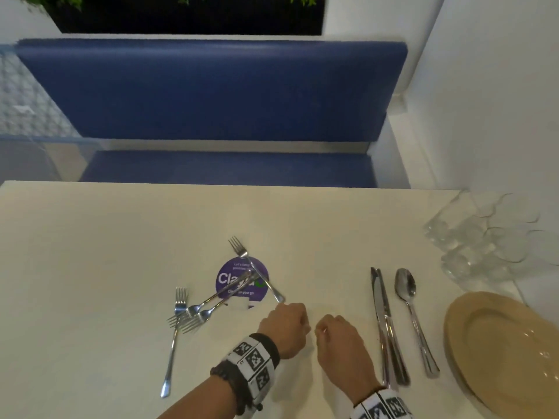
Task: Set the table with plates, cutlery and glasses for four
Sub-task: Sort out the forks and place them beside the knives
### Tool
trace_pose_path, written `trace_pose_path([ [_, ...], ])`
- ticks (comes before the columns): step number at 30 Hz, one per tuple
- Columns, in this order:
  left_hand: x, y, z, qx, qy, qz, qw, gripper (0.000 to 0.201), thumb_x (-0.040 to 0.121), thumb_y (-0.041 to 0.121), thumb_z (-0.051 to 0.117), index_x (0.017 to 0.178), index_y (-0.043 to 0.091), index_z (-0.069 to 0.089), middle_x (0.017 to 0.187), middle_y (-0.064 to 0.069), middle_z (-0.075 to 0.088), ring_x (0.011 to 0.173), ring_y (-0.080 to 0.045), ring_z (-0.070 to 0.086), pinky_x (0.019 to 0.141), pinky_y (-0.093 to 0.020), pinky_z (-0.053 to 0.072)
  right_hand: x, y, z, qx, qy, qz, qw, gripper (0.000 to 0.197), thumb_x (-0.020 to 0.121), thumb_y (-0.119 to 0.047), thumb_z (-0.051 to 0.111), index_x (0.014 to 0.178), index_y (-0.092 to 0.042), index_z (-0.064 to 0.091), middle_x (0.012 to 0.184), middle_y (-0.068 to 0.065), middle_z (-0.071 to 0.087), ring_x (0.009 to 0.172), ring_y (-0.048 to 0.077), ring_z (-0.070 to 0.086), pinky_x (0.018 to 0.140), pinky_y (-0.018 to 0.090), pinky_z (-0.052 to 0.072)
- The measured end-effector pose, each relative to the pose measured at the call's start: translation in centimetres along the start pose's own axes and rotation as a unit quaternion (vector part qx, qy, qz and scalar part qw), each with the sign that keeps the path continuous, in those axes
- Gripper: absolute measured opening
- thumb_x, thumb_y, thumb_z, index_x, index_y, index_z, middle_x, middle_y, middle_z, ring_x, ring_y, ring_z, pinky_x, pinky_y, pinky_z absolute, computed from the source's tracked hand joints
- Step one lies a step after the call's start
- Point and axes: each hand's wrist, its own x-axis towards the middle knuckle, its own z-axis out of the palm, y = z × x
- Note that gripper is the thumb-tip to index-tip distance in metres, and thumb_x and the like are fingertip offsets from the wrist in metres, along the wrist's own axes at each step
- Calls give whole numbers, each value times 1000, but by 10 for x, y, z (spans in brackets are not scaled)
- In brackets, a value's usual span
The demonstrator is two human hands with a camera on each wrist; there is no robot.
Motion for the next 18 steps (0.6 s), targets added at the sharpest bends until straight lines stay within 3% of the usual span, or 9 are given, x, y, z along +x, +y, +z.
trace_pose_path([
  [2, -24, -38, -8, -29, 22, -11, 999, 11, 96, 34, 58, 93, 24, 60, 94, 5, 65, 86, -16, 64, 87, -36, 56, 8, -28, 24, -7, -93, 3, 996, 15, 99, -31, 42, 98, -26, 57, 101, -6, 59, 98, 16, 55, 78, 28, 42],
  [3, -37, -60, -15, -43, 39, -24, 998, 15, 95, 38, 59, 91, 23, 61, 89, 7, 65, 82, -14, 63, 82, -33, 55, 16, -42, 34, -17, -108, -1, 994, 17, 98, -32, 42, 97, -26, 58, 103, -5, 61, 100, 17, 57, 77, 29, 41],
  [9, -106, -181, -48, -90, 147, -164, 971, 25, 93, 45, 62, 77, 26, 55, 72, 8, 61, 67, -10, 56, 64, -27, 45, 90, -114, 42, -33, -59, -28, 997, 18, 98, -23, 47, 88, -16, 60, 87, -1, 61, 78, 18, 60, 66, 30, 49],
  [12, -106, -208, -56, -110, 162, -214, 957, 23, 93, 42, 60, 80, 24, 56, 73, 9, 63, 69, -10, 59, 65, -29, 47, 108, -149, 49, -42, -99, -111, 988, 18, 99, -21, 47, 88, -16, 59, 85, -3, 61, 77, 17, 59, 67, 29, 50],
  [14, -94, -214, -59, -121, 162, -224, 953, 24, 90, 46, 59, 82, 25, 54, 81, 10, 63, 74, -11, 59, 69, -30, 46, 108, -166, 57, -67, -123, -124, 982, 16, 100, -21, 47, 90, -16, 60, 88, -2, 63, 79, 16, 58, 66, 27, 47],
  [18, -72, -213, -60, -72, 115, -189, 973, 28, 93, 49, 54, 86, 23, 51, 92, 4, 62, 82, -18, 60, 76, -34, 50, 114, -160, 61, -119, -37, -67, 990, 10, 98, -21, 51, 101, -16, 60, 101, 2, 59, 93, 18, 57, 75, 30, 50],
])
